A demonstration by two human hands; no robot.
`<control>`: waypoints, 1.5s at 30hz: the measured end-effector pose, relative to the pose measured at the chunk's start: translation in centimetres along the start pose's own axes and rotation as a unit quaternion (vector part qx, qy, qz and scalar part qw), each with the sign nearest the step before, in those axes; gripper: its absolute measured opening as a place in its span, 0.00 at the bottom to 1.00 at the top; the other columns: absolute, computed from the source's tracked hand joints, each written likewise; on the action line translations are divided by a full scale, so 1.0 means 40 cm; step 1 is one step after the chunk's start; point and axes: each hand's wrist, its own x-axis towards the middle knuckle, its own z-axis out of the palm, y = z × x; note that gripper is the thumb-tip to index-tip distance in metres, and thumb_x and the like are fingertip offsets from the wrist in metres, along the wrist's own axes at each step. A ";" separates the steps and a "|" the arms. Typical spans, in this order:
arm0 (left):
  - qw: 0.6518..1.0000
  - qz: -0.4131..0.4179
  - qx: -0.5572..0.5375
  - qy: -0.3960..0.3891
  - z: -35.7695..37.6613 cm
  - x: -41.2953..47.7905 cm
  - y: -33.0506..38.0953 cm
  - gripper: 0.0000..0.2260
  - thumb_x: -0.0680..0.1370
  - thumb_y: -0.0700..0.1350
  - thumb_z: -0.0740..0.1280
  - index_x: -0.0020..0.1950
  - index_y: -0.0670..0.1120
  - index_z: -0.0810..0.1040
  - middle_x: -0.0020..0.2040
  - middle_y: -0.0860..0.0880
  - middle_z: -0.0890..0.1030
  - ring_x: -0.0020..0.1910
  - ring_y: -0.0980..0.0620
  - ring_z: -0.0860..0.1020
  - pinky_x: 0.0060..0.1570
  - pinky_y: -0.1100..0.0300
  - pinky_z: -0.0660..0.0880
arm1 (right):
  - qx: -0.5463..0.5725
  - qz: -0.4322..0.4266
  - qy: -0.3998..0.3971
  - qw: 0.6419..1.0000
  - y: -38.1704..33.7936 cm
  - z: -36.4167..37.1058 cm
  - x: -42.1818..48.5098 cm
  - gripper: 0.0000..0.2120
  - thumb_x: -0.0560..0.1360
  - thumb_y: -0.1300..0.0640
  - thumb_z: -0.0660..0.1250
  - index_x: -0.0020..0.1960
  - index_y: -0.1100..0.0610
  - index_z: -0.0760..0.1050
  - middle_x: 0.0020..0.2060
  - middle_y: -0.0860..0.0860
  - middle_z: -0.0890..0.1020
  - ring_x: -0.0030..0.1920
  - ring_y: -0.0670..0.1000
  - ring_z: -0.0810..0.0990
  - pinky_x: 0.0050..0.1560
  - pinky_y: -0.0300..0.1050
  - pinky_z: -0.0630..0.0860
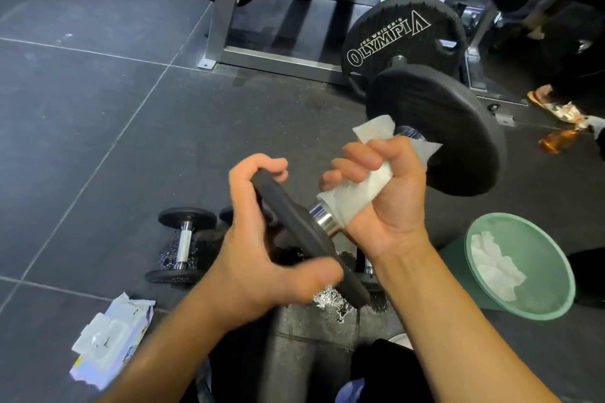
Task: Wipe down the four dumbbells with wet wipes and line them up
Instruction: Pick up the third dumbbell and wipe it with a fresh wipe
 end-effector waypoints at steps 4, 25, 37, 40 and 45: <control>0.891 0.300 0.340 0.025 0.011 -0.011 -0.034 0.38 0.62 0.61 0.82 0.61 0.46 0.69 0.70 0.38 0.67 0.75 0.36 0.68 0.74 0.40 0.66 | -0.005 0.000 0.050 0.999 0.015 -0.014 0.020 0.14 0.69 0.56 0.65 0.27 0.51 0.64 0.22 0.45 0.63 0.22 0.45 0.63 0.30 0.39 0.71; 0.944 0.224 0.233 0.064 -0.002 0.004 -0.039 0.33 0.62 0.55 0.78 0.57 0.43 0.66 0.54 0.42 0.69 0.59 0.52 0.72 0.64 0.60 0.69 | -0.012 -0.079 0.092 0.993 0.014 -0.011 0.042 0.16 0.73 0.60 0.68 0.33 0.51 0.63 0.24 0.44 0.61 0.24 0.44 0.60 0.28 0.36 0.64; 0.753 -0.518 -0.404 0.047 0.001 0.024 -0.014 0.47 0.67 0.83 0.60 0.62 0.44 0.86 0.61 0.35 0.85 0.58 0.33 0.85 0.51 0.30 0.80 | 0.000 -0.056 0.002 0.998 -0.013 -0.033 0.021 0.16 0.70 0.62 0.63 0.25 0.51 0.65 0.18 0.44 0.63 0.19 0.44 0.61 0.25 0.36 0.63; 0.767 -0.459 -0.435 0.109 0.020 0.012 -0.019 0.33 0.69 0.75 0.68 0.43 0.44 0.84 0.44 0.44 0.83 0.44 0.43 0.83 0.54 0.43 0.80 | -0.011 -0.034 -0.026 0.999 -0.003 -0.037 0.022 0.18 0.71 0.61 0.62 0.24 0.51 0.64 0.18 0.44 0.63 0.19 0.44 0.62 0.25 0.36 0.64; 0.950 -0.117 -0.238 0.166 0.055 0.003 0.004 0.27 0.63 0.58 0.77 0.59 0.56 0.75 0.56 0.47 0.75 0.53 0.52 0.77 0.61 0.53 0.74 | 0.008 -0.024 0.063 0.998 -0.010 -0.021 0.030 0.18 0.71 0.60 0.65 0.27 0.52 0.61 0.22 0.45 0.61 0.23 0.45 0.60 0.30 0.37 0.65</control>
